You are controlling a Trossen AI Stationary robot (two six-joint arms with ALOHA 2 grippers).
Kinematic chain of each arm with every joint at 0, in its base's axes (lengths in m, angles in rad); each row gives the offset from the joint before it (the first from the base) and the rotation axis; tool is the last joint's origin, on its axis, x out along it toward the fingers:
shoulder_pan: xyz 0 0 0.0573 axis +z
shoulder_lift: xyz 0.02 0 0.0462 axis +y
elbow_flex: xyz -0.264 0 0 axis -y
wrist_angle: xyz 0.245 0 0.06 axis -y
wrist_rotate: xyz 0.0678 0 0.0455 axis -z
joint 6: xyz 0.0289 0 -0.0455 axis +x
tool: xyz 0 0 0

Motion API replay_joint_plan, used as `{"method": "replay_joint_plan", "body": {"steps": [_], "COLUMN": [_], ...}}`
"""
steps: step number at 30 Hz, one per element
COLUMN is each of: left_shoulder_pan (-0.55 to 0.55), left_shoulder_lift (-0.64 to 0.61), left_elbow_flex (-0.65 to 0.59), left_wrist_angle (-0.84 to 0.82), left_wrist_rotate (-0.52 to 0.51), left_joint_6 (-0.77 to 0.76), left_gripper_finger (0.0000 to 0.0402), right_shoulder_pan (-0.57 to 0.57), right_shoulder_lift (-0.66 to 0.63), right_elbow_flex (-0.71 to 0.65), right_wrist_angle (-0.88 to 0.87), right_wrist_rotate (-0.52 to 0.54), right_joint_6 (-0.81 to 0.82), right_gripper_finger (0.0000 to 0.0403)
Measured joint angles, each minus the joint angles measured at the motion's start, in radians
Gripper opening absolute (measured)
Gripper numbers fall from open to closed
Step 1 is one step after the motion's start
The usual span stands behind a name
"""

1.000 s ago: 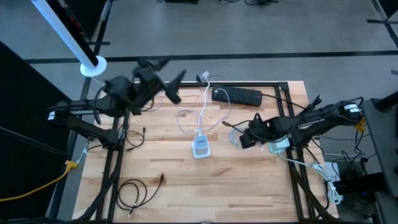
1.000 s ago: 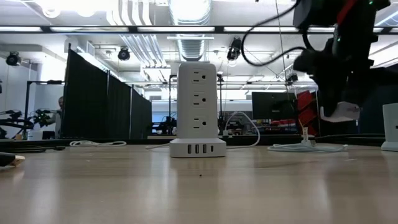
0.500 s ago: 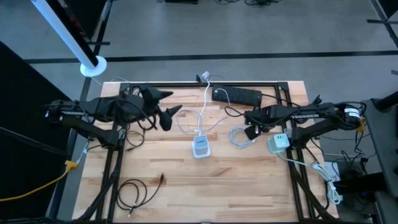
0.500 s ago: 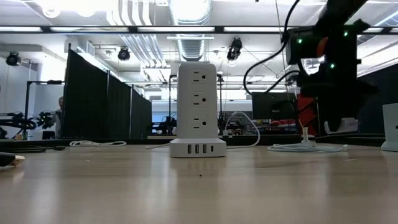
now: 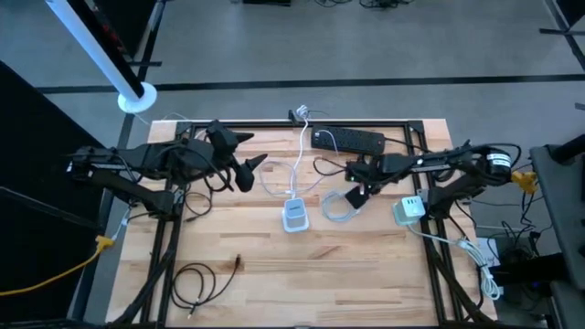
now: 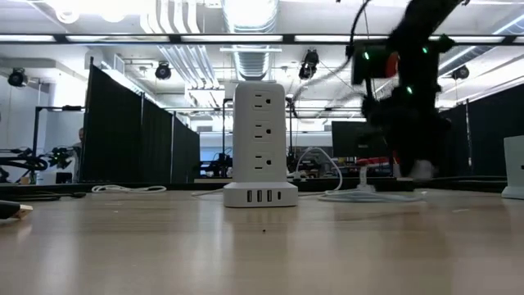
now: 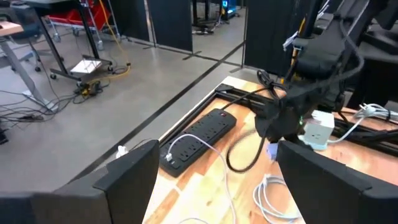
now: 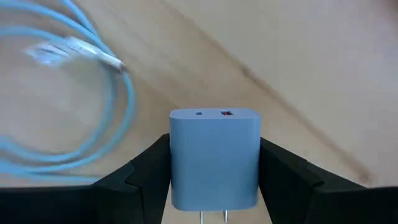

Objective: Insert USB
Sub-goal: Insert the right white charger cable into the purple charger adapter

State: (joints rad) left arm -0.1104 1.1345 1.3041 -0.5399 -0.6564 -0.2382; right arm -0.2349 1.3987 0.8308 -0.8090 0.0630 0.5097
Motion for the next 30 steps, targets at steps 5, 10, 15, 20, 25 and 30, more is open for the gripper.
{"method": "replay_joint_plan", "body": {"steps": [5, 10, 15, 20, 25, 30], "left_shoulder_pan": [0.004, 0.021, 0.069, 0.108, 0.173, 0.271], "left_shoulder_lift": [-0.001, 0.017, 0.071, 0.114, 0.148, 0.156], "left_elbow_flex": [0.0, -0.004, -0.005, -0.005, -0.005, -0.005], "left_wrist_angle": [-0.001, -0.037, -0.017, -0.02, -0.056, -0.064], "left_wrist_rotate": [0.0, 0.05, 0.077, 0.08, 0.173, 0.255], "left_joint_6": [0.021, 0.025, 0.011, 0.03, 0.02, -0.005], "left_gripper_finger": [0.0313, 0.0313, 0.0313, 0.0313, 0.0313, 0.0313], "right_shoulder_pan": [-0.001, 0.007, 0.055, 0.161, 0.285, 0.386], "right_shoulder_lift": [-0.017, -0.014, -0.026, -0.015, -0.017, 0.014], "right_elbow_flex": [0.018, 0.019, 0.034, 0.026, 0.025, 0.001], "right_wrist_angle": [0.038, 0.042, 0.03, 0.011, 0.005, -0.006], "right_wrist_rotate": [-0.09, -0.152, -0.167, -0.17, -0.212, -0.222], "right_joint_6": [-0.291, -0.349, -0.336, -0.343, -0.298, -0.207], "right_gripper_finger": [0.019, 0.019, 0.019, 0.019, 0.019, 0.019]}}
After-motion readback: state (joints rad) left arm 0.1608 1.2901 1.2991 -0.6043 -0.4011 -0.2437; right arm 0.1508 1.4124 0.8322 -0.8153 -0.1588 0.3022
